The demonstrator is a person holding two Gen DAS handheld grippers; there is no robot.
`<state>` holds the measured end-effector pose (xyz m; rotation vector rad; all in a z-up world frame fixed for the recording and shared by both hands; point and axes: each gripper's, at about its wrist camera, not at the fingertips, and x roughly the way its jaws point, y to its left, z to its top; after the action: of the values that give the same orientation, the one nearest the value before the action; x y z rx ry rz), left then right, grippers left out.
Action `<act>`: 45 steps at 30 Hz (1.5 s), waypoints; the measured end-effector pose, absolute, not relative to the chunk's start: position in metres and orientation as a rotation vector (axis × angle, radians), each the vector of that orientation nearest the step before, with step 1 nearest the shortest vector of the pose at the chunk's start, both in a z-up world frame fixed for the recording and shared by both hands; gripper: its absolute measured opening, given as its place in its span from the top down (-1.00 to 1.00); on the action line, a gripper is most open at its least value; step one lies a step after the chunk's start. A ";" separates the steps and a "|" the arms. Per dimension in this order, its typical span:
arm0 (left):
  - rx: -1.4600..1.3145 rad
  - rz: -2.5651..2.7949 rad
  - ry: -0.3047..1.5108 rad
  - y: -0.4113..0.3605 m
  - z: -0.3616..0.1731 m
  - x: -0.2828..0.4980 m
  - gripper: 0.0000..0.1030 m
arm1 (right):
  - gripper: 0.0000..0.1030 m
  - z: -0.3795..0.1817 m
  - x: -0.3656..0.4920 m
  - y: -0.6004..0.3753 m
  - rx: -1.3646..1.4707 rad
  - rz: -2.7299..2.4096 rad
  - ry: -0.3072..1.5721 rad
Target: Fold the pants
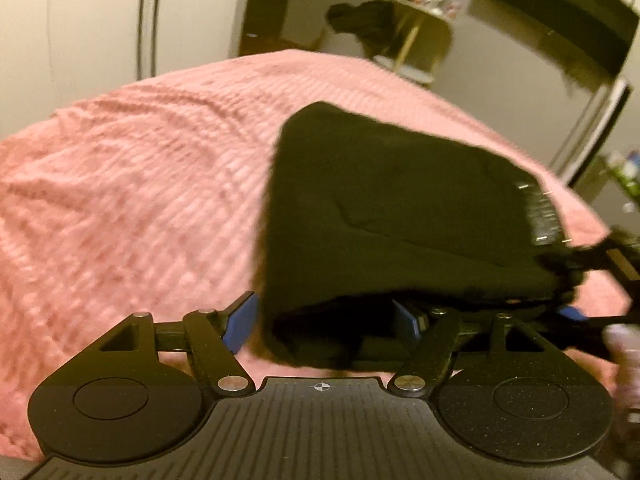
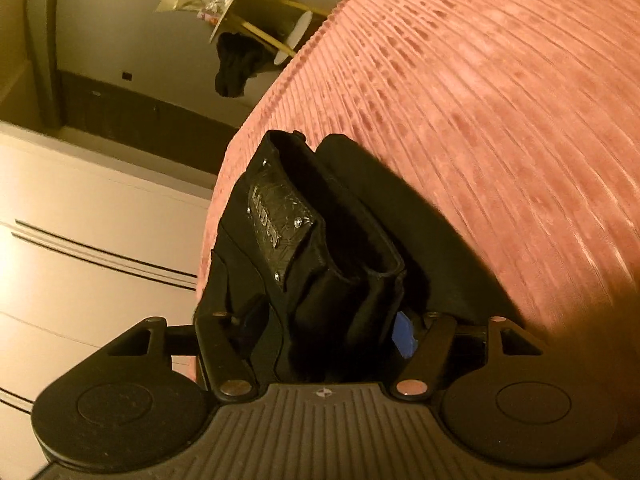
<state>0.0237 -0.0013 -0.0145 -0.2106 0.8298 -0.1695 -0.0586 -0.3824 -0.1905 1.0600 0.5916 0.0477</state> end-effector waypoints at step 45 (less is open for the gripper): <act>-0.193 -0.108 0.732 -0.017 -0.001 0.070 -0.89 | 0.52 -0.097 0.022 -0.308 0.126 -0.053 0.543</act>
<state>0.0705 -0.0173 -0.0008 -0.1933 0.7320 -0.1075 0.0225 -0.3076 -0.0965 0.1258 0.5426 -0.0533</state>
